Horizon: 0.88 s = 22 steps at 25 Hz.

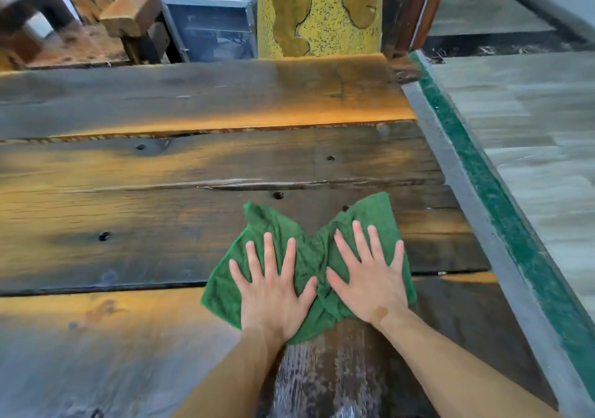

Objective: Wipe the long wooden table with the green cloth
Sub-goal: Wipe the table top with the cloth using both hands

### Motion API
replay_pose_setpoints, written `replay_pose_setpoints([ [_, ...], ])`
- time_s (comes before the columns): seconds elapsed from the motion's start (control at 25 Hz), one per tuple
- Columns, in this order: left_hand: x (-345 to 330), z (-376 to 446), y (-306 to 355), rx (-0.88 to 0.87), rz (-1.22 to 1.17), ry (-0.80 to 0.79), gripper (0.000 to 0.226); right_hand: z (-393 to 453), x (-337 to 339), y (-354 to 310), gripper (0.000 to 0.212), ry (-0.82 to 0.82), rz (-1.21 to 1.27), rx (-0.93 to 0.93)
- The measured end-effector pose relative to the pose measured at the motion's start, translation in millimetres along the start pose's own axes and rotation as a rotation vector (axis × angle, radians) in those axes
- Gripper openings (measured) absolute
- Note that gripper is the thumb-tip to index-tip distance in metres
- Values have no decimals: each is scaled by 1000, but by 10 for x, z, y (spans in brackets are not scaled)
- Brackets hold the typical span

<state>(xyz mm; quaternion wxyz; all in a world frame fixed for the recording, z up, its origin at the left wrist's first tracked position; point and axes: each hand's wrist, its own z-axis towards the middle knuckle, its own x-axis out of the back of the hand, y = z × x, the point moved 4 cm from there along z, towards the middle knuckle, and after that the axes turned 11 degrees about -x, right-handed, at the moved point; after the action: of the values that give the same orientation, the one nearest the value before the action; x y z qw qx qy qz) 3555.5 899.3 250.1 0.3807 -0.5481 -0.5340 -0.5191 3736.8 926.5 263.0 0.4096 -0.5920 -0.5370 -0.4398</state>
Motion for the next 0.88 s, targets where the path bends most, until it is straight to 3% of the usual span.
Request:
replay_pose_setpoints([
  [0.28,-324,-1467,200,-19,40,-15,85,-1446,-485,320,78,-25,43,-43],
  [0.56,-574,-2935,618,-12,-52,-59,93,-2946,-779,870,76,-133,132,-268],
  [0.76,-700,-3311,939,43,-158,-160,106,-3559,-829,1182,90,-200,89,-464],
  [0.88,-649,-3200,1147,36,-226,-141,91,-3458,-1315,1590,95,-293,186,-593],
])
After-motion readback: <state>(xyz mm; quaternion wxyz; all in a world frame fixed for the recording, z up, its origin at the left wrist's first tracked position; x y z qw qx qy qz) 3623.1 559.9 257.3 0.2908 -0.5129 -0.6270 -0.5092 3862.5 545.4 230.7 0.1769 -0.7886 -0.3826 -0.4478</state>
